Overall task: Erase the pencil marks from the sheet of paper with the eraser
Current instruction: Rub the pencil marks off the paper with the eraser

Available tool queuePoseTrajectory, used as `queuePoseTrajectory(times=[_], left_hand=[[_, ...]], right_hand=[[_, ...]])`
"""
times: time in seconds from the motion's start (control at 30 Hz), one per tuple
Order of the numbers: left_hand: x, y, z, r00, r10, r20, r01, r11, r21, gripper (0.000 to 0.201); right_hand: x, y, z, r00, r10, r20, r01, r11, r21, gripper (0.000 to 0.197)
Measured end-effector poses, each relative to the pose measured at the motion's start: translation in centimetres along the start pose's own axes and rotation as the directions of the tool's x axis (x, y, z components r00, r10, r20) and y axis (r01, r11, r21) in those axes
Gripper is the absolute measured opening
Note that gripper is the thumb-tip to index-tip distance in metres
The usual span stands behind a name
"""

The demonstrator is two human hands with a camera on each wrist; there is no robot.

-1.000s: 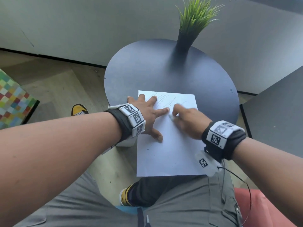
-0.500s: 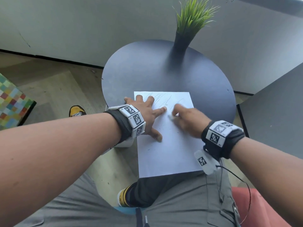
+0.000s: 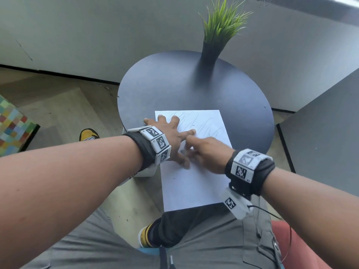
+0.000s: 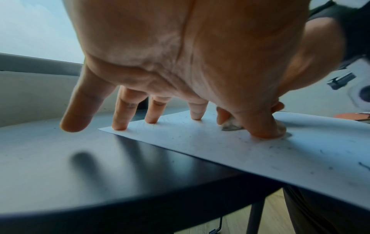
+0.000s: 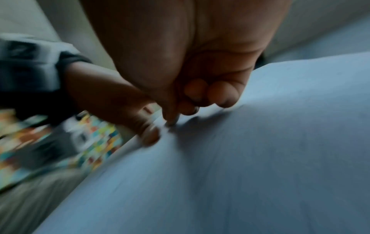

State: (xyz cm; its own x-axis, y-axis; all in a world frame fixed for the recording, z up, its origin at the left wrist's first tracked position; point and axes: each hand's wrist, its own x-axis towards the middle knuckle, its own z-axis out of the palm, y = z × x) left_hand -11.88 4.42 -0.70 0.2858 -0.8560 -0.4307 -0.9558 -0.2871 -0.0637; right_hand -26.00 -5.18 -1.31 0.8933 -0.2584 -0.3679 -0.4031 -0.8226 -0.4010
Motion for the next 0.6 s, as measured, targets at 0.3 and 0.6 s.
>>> queuePoseTrajectory(times=[0.3,0.6], left_hand=[[0.7,-0.2,0.8,0.998,0.038,-0.04,-0.036,0.999,0.038,0.115],[1.1,-0.1,0.5,0.995,0.1,0.0,-0.1,0.995,-0.004,0.12]], right_hand=[[-1.7,0.0,0.2,0.999,-0.016,0.038,0.018,0.999,-0.051,0.016],[-2.2,0.1,0.3,0.999,0.05,0.021,-0.049,0.998,-0.032,0.02]])
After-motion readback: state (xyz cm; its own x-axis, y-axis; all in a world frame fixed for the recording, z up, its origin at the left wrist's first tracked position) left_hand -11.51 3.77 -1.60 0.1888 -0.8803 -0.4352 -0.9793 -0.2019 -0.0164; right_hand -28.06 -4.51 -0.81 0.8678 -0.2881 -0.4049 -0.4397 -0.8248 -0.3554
